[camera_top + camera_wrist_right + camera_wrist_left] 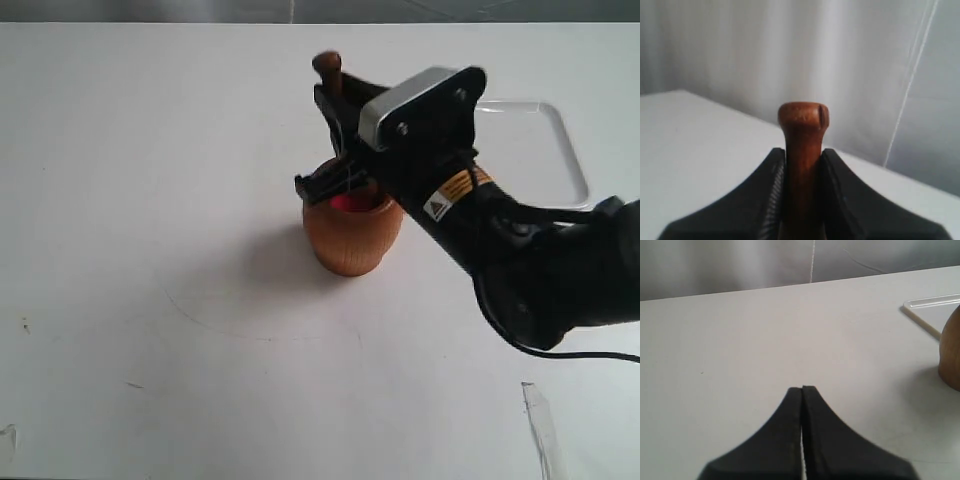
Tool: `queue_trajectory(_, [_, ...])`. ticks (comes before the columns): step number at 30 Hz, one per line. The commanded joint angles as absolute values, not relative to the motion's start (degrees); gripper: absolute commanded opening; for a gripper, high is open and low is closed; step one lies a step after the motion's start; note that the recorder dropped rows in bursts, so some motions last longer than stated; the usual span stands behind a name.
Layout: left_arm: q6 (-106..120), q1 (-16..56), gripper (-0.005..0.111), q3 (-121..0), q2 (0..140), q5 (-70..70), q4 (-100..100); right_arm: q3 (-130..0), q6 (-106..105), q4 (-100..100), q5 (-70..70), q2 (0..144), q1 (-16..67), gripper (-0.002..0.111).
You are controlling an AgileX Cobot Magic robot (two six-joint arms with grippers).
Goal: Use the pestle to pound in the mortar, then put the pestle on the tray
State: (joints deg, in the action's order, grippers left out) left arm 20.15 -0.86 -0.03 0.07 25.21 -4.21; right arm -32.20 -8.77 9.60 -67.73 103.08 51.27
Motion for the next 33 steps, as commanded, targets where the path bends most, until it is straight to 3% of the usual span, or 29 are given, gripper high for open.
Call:
queue_trajectory(1, [19.68, -0.42, 0.0, 0.0, 0.0, 25.03, -3.79, -32.83, -8.98, 7.9, -69.96, 91.19, 51.32, 0.0])
queue_trajectory(7, [19.68, -0.42, 0.0, 0.0, 0.0, 25.03, -3.79, -32.83, -9.25, 2.46, -69.96, 75.28, 51.32, 0.0])
queue_trajectory(13, [19.68, -0.42, 0.0, 0.0, 0.0, 25.03, -3.79, -32.83, -15.69, 2.6, -55.57, 70.98, 51.32, 0.0])
queue_trajectory(33, [19.68, -0.42, 0.0, 0.0, 0.0, 25.03, -3.79, -32.83, -6.24, 5.02, -64.8, 106.09, 51.32, 0.0])
